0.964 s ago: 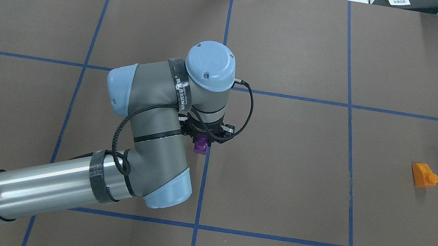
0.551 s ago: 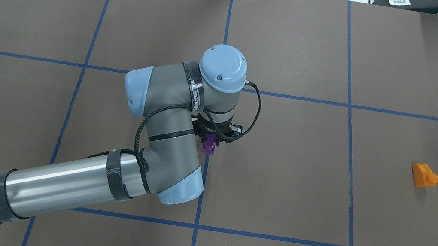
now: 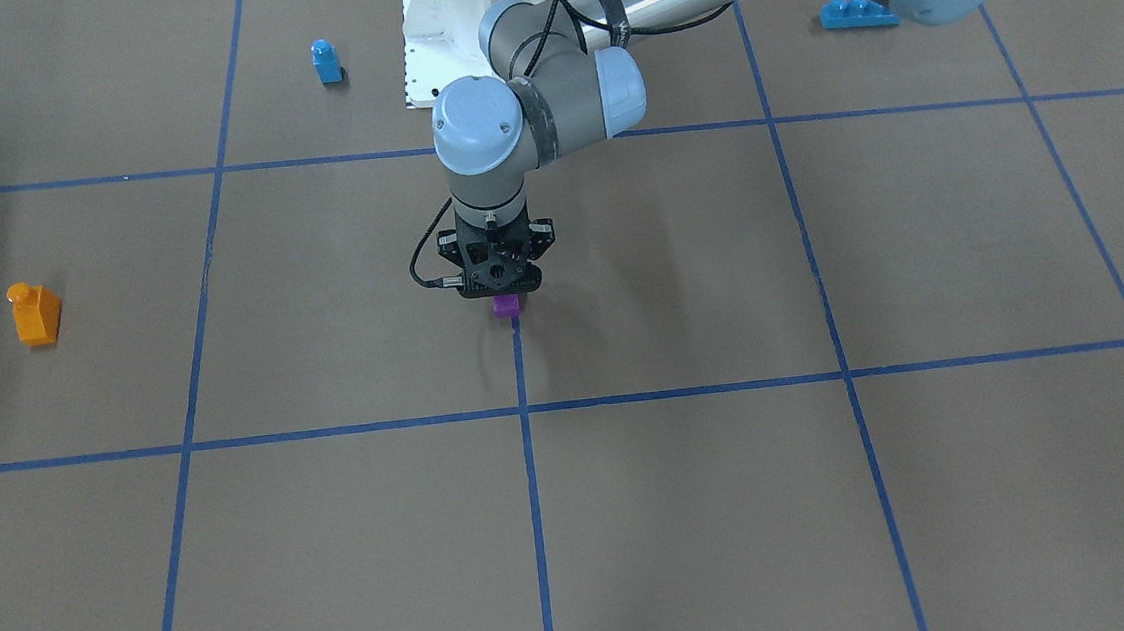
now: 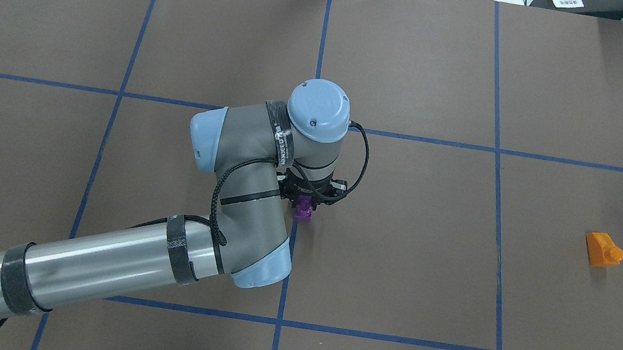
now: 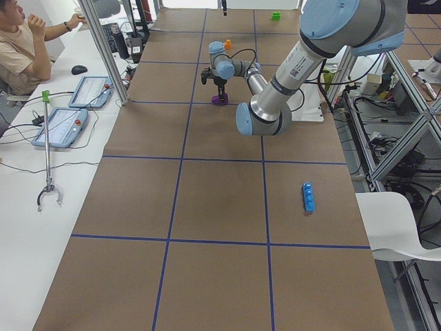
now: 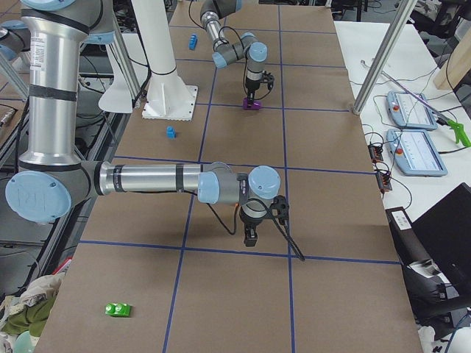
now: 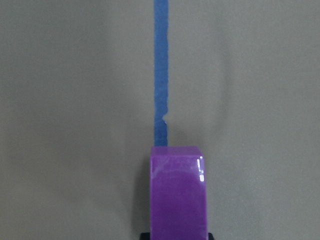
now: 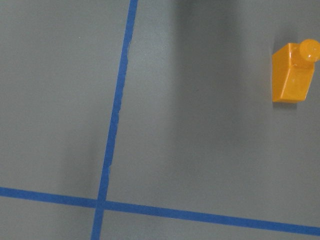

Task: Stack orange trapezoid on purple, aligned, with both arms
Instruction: 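Carry the purple block with the left gripper to the table center, then lower the purple block onto the table and open the left gripper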

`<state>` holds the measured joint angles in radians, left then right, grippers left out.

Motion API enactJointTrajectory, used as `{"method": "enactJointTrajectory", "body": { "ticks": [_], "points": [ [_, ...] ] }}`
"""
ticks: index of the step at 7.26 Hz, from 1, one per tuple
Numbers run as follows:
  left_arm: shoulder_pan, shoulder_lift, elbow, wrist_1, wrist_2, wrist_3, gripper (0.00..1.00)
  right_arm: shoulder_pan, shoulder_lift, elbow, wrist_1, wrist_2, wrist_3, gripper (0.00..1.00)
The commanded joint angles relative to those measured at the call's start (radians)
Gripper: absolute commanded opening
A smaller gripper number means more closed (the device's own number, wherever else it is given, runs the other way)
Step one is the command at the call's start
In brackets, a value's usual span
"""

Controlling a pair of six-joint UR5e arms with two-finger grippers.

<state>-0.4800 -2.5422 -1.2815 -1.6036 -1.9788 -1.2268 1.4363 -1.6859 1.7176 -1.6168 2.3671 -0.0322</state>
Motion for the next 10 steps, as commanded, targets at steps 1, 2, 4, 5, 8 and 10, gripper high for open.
{"method": "enactJointTrajectory", "body": {
  "ticks": [1, 2, 4, 5, 8, 10],
  "points": [
    [-0.003, 0.002, 0.001, 0.005, 0.0, 0.001, 0.0, 0.0, 0.0, -0.004, 0.0, 0.001, 0.0, 1.0],
    [-0.003, 0.002, 0.002, 0.005, 0.0, 0.001, 0.0, -0.002, 0.0, -0.004, 0.0, 0.001, 0.0, 1.0],
    [-0.003, 0.003, 0.004, -0.004, 0.0, 0.001, 0.0, -0.004, 0.0, -0.006, 0.0, 0.003, 0.0, 1.0],
    [-0.003, 0.002, 0.008, -0.007, 0.0, -0.002, 0.11, -0.005, 0.0, -0.007, 0.0, 0.003, 0.0, 1.0],
    [-0.005, 0.003, 0.01, -0.006, 0.0, -0.002, 0.72, -0.01, 0.0, -0.006, 0.0, 0.003, 0.0, 1.0],
    [-0.005, 0.002, 0.008, -0.009, -0.002, -0.034, 1.0, -0.016, 0.005, -0.004, 0.001, 0.003, 0.0, 1.0]
  ]
}}
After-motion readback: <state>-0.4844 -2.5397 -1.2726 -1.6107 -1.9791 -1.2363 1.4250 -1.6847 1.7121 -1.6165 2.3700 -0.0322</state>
